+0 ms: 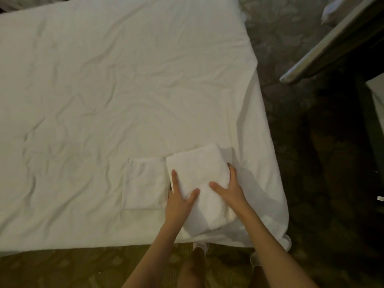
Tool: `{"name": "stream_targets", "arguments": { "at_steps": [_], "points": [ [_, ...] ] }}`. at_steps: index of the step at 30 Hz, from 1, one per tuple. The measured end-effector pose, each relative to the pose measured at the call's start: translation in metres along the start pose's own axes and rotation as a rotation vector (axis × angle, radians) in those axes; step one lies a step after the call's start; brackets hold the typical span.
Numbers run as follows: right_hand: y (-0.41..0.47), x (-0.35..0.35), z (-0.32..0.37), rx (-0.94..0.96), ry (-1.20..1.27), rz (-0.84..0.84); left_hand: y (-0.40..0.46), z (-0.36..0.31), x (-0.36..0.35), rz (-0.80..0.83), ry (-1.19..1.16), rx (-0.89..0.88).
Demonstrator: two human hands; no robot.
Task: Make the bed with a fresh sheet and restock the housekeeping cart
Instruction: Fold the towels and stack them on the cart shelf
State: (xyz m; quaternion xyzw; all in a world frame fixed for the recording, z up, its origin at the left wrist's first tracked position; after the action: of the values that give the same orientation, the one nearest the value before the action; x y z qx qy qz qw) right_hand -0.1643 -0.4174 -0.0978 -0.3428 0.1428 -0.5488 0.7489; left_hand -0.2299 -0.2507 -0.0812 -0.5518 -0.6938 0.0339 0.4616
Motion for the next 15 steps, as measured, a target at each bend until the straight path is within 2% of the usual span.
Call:
{"name": "stream_targets", "arguments": {
  "at_steps": [3,8,11,15],
  "points": [
    [-0.016,0.01,-0.006,-0.001,0.001,-0.061,-0.016,-0.005,-0.009,-0.027,-0.096,-0.052],
    [-0.038,0.071,-0.039,-0.067,-0.011,-0.184,-0.026,-0.022,-0.051,0.121,-0.066,0.01],
    [-0.044,0.1,-0.06,-0.11,-0.024,-0.223,-0.028,-0.037,-0.077,0.229,-0.138,-0.01],
    [-0.05,0.13,-0.056,0.001,0.002,-0.24,-0.044,-0.062,-0.097,0.239,-0.306,-0.038]
  ]
}}
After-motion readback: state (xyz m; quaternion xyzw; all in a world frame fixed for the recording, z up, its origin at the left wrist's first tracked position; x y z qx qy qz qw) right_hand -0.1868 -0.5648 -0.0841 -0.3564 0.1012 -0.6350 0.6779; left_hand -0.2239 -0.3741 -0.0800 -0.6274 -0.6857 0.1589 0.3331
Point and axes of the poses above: each hand's wrist, its own y-axis towards the middle knuckle, its own x-axis out of the back of the hand, z = x × y, the point moved 4 cm from there along y, towards the middle knuckle, and after that the axes turned 2 degrees about -x, right-handed, at the moved point
